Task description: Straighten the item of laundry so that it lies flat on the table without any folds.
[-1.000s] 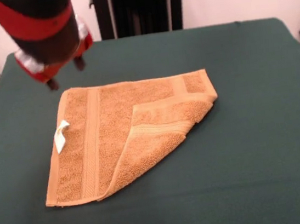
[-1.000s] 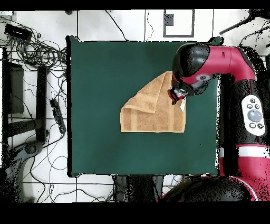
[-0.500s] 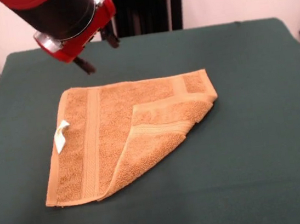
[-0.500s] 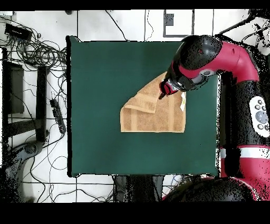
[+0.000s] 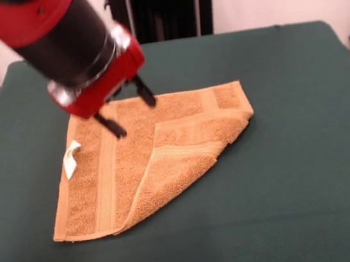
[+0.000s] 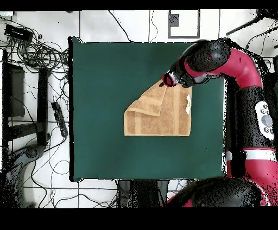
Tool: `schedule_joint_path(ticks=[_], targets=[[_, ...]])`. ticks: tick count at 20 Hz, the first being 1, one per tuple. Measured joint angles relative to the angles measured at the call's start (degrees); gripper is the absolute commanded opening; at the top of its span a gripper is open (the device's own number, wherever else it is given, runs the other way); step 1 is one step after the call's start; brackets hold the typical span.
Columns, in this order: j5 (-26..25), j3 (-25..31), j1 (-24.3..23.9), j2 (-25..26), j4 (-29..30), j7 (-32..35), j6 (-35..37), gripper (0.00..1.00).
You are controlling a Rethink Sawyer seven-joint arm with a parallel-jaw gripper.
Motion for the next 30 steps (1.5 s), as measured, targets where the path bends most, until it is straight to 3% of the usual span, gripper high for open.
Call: schedule_joint_path(ticks=[7, 23, 30], targets=[[-0.3, 0.0, -1.3, 4.5, -0.1, 0.0, -7.8, 1.00], [0.1, 0.0, -1.3, 11.0, -0.2, 0.0, -8.1, 1.00], [-2.4, 0.0, -0.8, 11.4, -0.5, 0.0, -7.9, 1.00]])
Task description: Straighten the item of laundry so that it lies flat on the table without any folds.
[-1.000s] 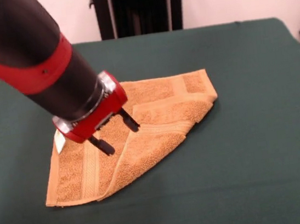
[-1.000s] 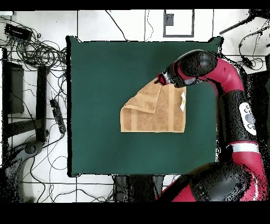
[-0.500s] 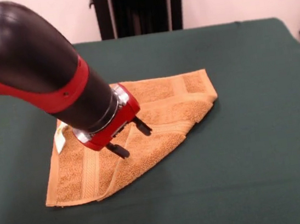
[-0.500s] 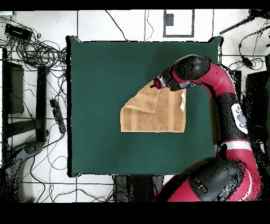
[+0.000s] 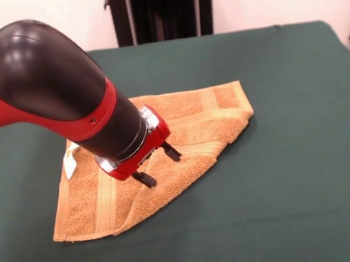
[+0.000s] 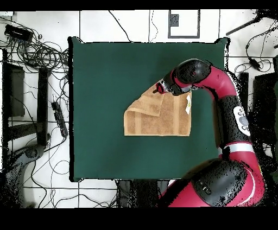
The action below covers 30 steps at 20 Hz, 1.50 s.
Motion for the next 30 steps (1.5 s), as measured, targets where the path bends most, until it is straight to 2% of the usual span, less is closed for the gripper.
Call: schedule_joint_path(ticks=[15, 23, 30], targets=[[-2.0, 0.0, 0.6, -0.9, -1.3, 0.0, 1.7, 1.00], [-2.5, 0.0, 0.6, -3.0, -2.1, 0.0, 3.0, 1.00], [-4.8, 0.0, 0.6, -3.4, -4.3, 0.0, 3.0, 1.00]])
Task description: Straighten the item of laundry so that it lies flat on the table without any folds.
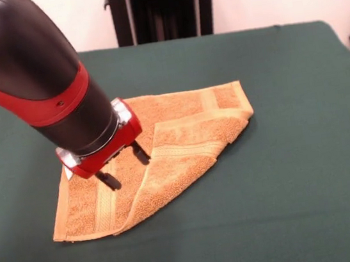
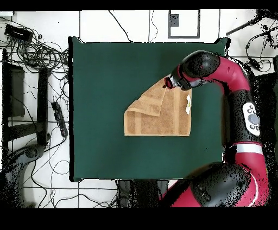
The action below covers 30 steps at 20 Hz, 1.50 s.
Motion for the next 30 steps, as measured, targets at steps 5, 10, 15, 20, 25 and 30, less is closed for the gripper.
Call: schedule_joint_path(ticks=[5, 10, 15, 20, 25, 30], targets=[[-1.5, 0.0, 0.0, 0.9, -1.8, 0.0, 0.0, 1.00], [-2.0, 0.0, 0.0, 2.0, -3.0, 0.0, 0.0, 1.00], [-1.8, 0.0, -0.2, 3.7, -3.5, 0.0, 0.0, 1.00], [-0.4, 0.0, -0.5, 5.4, -3.6, 0.0, 0.0, 1.00], [1.6, 0.0, -1.2, 5.6, -3.6, 0.0, 0.0, 1.00], [2.1, 0.0, -1.5, 5.8, -3.6, 0.0, 0.0, 1.00]])
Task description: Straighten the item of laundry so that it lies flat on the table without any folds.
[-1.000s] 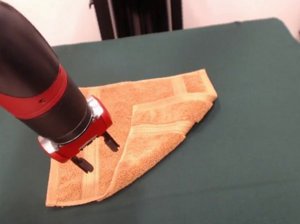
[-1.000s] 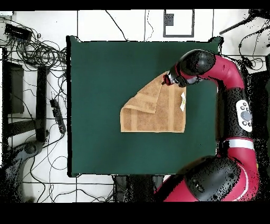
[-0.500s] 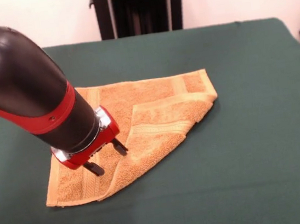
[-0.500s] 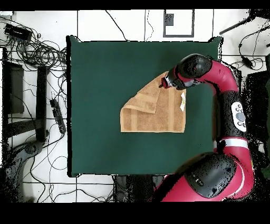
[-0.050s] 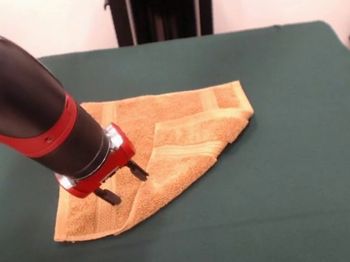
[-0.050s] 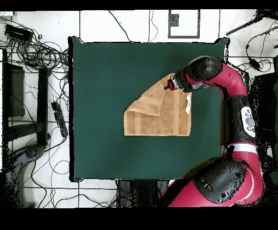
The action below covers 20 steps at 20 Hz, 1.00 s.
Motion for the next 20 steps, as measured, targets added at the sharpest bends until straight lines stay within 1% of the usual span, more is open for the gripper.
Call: schedule_joint_path(ticks=[11, 15, 20], targets=[[1.2, 0.0, -0.1, 0.1, 0.0, 0.0, 0.0, 1.00], [2.9, 0.0, -0.1, 0.1, 0.0, 0.0, 0.3, 1.00], [6.4, 0.0, -0.1, 0.1, 0.6, 0.0, 1.7, 1.00]])
